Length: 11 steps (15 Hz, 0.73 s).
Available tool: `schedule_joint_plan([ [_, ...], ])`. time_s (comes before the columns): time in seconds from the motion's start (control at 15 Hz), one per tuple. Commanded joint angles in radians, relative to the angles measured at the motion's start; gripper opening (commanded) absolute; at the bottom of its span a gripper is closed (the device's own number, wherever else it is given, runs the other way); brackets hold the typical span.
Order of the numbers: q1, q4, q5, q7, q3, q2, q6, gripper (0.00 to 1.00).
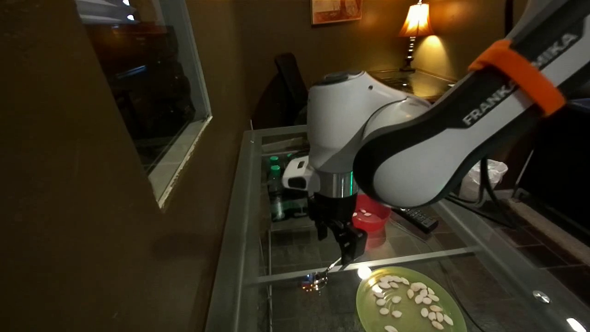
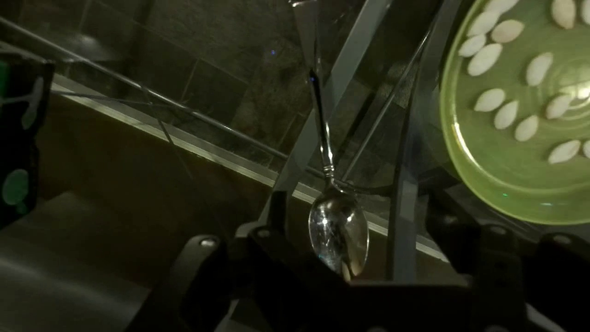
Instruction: Put the spoon on the table
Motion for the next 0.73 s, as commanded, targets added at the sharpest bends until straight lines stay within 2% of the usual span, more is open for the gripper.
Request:
schedule_joint_plan([
  [0.0, -0.019, -0.233, 0.094, 0.147, 0.019, -0.239, 0.042, 1.0],
  [0.33, 0.001, -0.487, 0.171, 0.359, 0.007, -0.478, 0.107, 1.0],
  [0.4, 0.005, -0.341, 0.127, 0.292, -0.001, -0.342, 0.056, 1.0],
  [0.47, 0.01, -0.373, 0.128, 0.302, -0.004, -0.372, 0.061, 1.0],
  [0.67, 0.011, -0.362, 0.128, 0.301, -0.004, -0.364, 0.061, 1.0],
])
